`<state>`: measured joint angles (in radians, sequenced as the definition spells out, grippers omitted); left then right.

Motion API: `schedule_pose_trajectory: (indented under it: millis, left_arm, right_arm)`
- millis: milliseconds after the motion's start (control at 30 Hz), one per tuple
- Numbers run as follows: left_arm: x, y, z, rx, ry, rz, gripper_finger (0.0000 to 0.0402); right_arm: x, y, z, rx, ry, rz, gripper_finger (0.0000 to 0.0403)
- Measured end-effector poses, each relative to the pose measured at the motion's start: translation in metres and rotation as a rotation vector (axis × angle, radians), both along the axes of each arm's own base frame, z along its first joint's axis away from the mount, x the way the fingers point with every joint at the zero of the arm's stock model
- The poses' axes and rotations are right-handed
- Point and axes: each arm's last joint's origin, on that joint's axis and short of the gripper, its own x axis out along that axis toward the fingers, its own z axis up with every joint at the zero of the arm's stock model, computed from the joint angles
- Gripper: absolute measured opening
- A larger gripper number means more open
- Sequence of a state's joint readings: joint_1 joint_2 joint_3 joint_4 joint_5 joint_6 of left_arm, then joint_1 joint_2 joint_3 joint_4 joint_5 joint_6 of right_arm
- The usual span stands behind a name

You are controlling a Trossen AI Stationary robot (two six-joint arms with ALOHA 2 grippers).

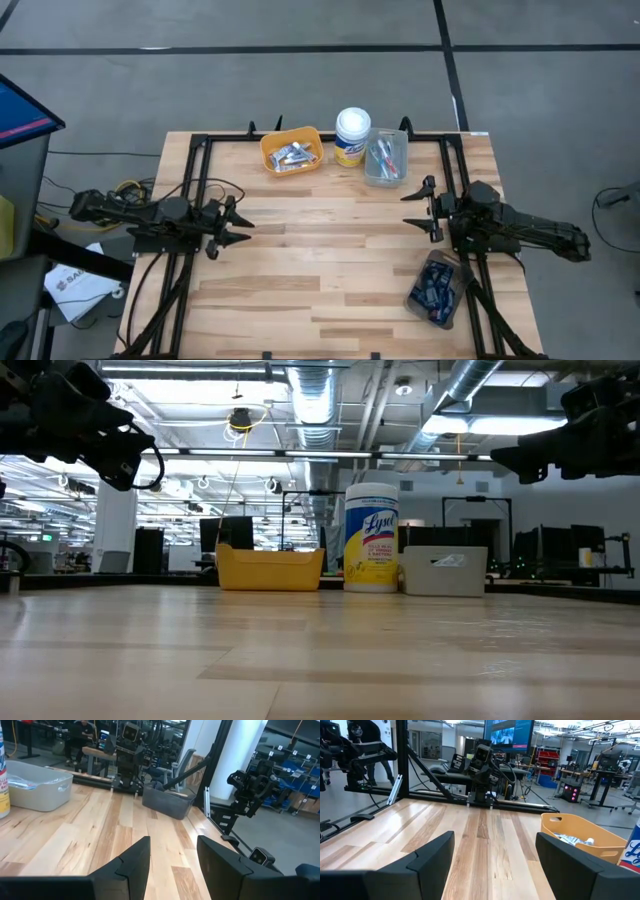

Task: Pick & Place Travel size toiletries
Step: Return to Home Position

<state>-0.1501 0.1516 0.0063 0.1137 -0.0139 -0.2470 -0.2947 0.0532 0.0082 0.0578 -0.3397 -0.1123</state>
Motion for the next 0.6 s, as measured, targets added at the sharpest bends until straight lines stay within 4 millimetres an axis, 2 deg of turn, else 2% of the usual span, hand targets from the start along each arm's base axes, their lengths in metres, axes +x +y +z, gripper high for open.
schedule_pose_trajectory:
  millis: [600]
  left_arm:
    - [0.0002, 0.0000, -0.0006, 0.001, 0.006, 0.000, 0.0159]
  right_arm:
    - [0.0000, 0.0000, -0.0001, 0.000, 0.001, 0.000, 0.0273]
